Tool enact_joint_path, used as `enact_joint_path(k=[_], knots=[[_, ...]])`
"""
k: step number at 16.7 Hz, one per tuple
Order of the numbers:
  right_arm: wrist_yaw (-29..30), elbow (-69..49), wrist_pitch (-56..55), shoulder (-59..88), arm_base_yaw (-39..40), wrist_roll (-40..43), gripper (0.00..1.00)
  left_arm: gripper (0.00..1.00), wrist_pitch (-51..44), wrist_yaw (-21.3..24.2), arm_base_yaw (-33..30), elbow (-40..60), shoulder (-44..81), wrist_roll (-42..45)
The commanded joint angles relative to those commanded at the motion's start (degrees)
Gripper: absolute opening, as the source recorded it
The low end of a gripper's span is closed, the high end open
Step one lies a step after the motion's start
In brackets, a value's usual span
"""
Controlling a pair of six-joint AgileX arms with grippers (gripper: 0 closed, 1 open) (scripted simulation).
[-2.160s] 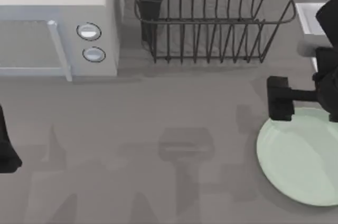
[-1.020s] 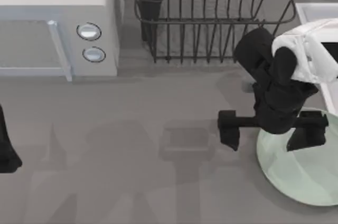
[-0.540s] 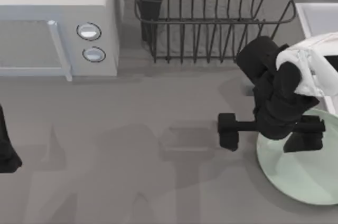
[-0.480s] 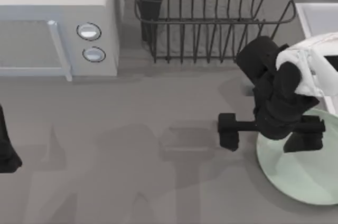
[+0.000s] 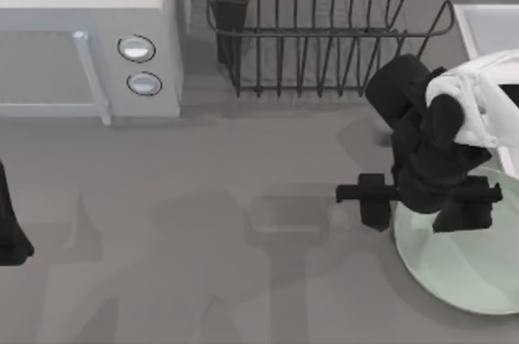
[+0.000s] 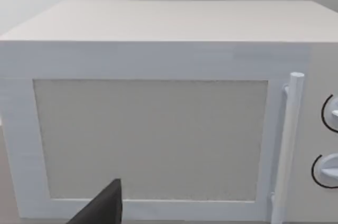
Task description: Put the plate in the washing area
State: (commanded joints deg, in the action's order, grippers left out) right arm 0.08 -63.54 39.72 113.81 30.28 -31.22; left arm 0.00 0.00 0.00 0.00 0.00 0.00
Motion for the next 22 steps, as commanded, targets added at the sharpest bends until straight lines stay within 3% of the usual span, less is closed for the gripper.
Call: enact_joint_path(k=[4, 5, 16, 22], knots=[[0.0, 0.0, 0.0, 0.0, 0.0, 0.0, 0.02, 1.0, 0.0, 0.0, 0.0, 0.0, 0.0, 0.0], [0.0, 0.0, 0.0, 0.0, 0.0, 0.0, 0.0, 1.0, 0.0, 0.0, 0.0, 0.0, 0.0, 0.0], [0.8, -3.19, 1.99, -4.56, -0.8, 0.29, 0.0, 1.0, 0.0, 0.0, 0.0, 0.0, 0.0, 0.0], [0.78, -23.49, 22.41, -3.62, -0.65, 0.13, 0.0, 1.0, 0.0, 0.0, 0.0, 0.0, 0.0, 0.0]])
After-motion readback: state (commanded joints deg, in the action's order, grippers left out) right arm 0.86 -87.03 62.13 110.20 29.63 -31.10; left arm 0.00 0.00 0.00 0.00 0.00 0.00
